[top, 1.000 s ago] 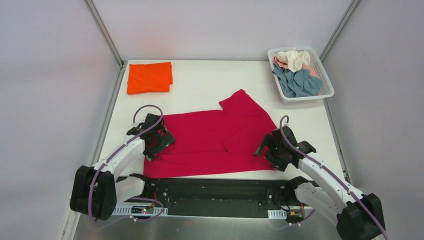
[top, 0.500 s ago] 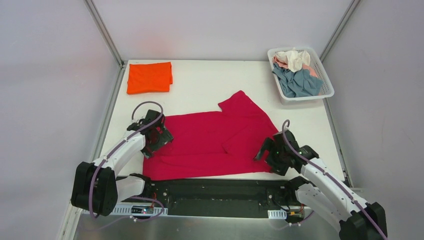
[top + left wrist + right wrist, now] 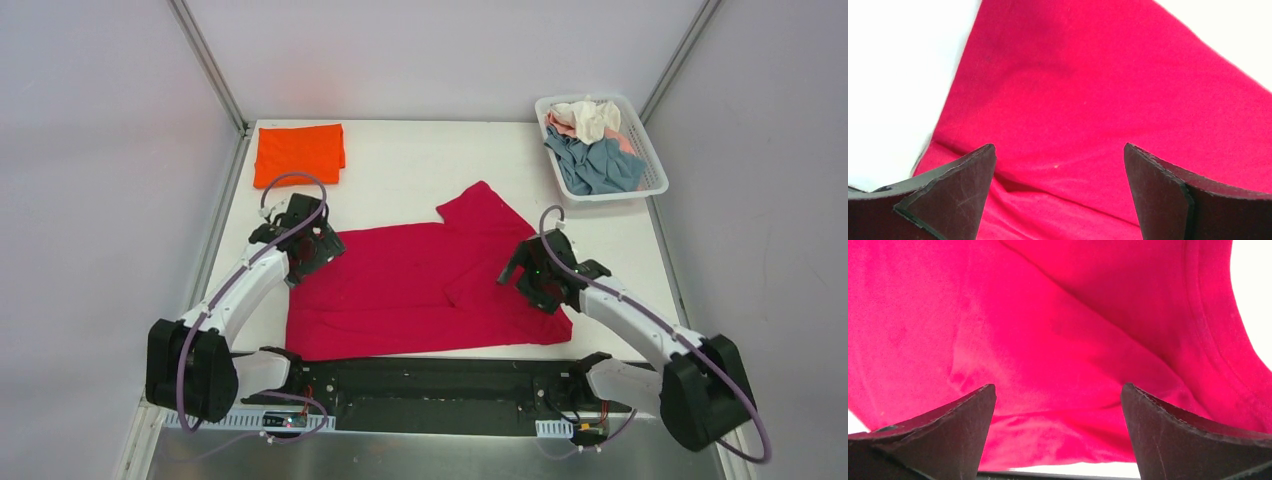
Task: Fold and stack the t-shirts
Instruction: Grab the side of the flattened tshirt furthest away from the robot with both arms
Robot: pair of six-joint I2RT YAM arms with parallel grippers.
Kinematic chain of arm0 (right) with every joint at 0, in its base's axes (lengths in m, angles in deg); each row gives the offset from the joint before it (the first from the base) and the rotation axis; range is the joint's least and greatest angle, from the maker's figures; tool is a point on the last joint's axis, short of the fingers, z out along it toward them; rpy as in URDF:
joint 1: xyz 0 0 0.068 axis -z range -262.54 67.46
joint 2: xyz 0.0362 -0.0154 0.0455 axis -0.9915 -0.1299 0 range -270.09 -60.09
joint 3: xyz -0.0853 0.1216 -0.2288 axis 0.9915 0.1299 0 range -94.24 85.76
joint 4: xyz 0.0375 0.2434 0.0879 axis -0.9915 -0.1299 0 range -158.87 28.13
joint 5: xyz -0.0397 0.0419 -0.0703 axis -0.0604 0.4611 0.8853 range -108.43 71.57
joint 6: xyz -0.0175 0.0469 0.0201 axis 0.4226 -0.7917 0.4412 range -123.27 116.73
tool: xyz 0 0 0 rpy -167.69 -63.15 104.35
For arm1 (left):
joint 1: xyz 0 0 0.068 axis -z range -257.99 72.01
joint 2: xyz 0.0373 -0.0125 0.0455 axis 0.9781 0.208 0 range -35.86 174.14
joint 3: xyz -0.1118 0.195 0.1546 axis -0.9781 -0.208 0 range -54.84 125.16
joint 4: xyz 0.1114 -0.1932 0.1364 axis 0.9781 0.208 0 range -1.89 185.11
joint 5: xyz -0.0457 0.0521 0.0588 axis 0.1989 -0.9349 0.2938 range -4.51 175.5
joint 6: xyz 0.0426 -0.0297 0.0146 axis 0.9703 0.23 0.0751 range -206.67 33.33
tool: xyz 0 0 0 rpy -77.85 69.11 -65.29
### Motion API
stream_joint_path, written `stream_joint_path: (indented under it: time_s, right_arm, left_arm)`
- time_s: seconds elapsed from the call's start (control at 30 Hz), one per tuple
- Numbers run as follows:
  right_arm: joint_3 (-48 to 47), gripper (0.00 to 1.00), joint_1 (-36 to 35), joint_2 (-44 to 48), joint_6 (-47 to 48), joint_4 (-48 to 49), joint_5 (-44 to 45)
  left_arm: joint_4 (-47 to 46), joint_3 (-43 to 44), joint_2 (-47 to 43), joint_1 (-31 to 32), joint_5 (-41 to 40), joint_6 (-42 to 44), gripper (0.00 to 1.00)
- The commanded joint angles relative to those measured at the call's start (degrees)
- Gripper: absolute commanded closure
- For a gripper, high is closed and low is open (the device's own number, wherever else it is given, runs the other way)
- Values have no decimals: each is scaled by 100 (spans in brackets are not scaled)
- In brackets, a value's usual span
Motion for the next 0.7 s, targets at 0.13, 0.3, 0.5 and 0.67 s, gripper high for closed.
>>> stream_joint_path:
  time_s: [0.13, 0.3, 0.5, 0.67]
  right_arm:
    - [298, 1, 369, -470, -257, 389, 547]
    - [902, 1, 414, 217, -754, -135, 459]
    - [1048, 1, 414, 1469, -1012, -777, 649]
    - [651, 0, 415, 1681, -744, -812, 614]
  left_arm:
    - [100, 833, 840, -417, -564, 259, 1]
    - [2, 1251, 1379, -713, -523, 297, 1]
    - [-116, 1749, 2111, -938, -481, 361, 1]
    - [-125, 2274, 2904, -971, -388, 344, 7]
